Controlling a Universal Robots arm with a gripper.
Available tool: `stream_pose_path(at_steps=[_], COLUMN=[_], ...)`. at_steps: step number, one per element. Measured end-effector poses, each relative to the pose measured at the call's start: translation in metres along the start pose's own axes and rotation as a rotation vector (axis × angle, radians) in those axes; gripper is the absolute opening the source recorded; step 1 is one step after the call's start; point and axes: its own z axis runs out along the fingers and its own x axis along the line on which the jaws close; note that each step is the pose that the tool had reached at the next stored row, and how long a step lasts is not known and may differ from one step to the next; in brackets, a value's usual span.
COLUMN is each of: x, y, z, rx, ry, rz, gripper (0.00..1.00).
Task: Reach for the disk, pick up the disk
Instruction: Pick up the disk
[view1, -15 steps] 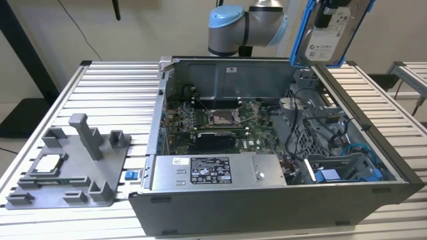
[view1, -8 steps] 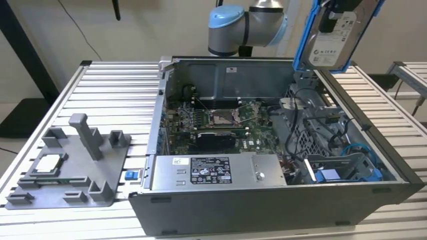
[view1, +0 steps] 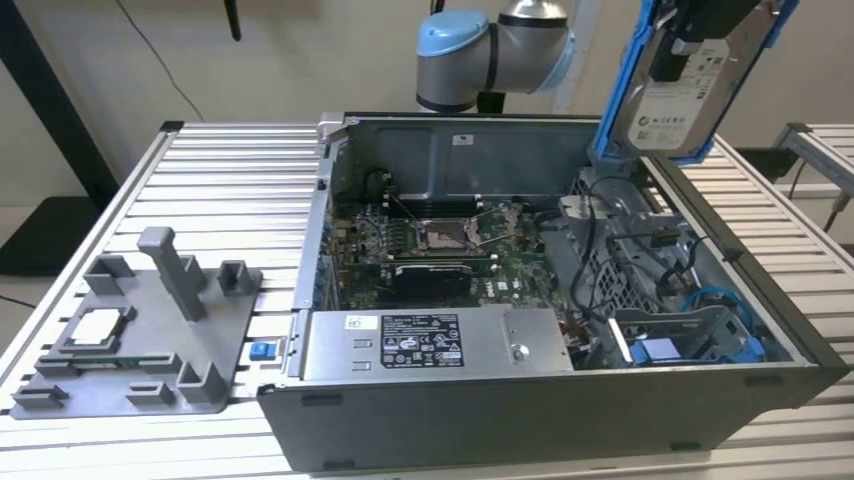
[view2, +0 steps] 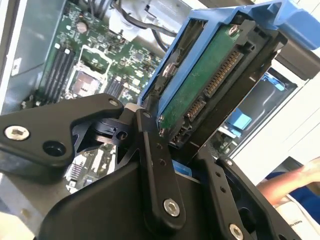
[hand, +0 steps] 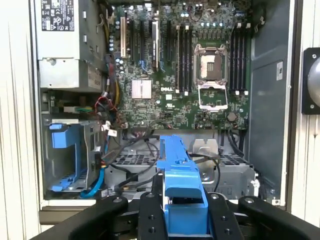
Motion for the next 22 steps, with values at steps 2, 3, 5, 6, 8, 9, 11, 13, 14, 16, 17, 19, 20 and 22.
stream_pose_path(at_steps=[2, 3, 5, 6, 8, 9, 11, 13, 14, 16, 17, 19, 20, 22], x=[0.0073, 0.0106, 0.0174, 0.0206, 0.0277, 0.0313, 0.0390, 0.0471, 0.0514, 0.0606, 0.0651, 0.0740, 0.0788, 0.0875], y=[0.0005, 0.0009, 0.0015, 0.0019, 0.0027, 0.0032, 0.0038, 0.0045, 0.0046, 0.0049, 0.0050, 0.0053, 0.0054, 0.0058], z=[0.0008, 0.0011, 0.0019, 0.0022, 0.0030, 0.0033, 0.0038, 0.0043, 0.0044, 0.0048, 0.0049, 0.0053, 0.0054, 0.0059], rx=[0.0000, 0.0000, 0.0000, 0.0000, 0.0000, 0.0000, 0.0000, 0.0000, 0.0000, 0.0000, 0.0000, 0.0000, 0.0000, 0.0000], ry=[-0.0001, 0.0000, 0.0000, 0.0001, 0.0001, 0.0000, 0.0000, 0.0000, 0.0001, -0.0001, 0.0001, -0.0001, 0.0001, 0.0000], rz=[0.000, 0.000, 0.000, 0.000, 0.000, 0.000, 0.000, 0.000, 0.000, 0.000, 0.000, 0.000, 0.000, 0.000], gripper=[0.00, 0.00, 0.00, 0.00, 0.00, 0.00, 0.00, 0.00, 0.00, 0.00, 0.00, 0.00, 0.00, 0.00])
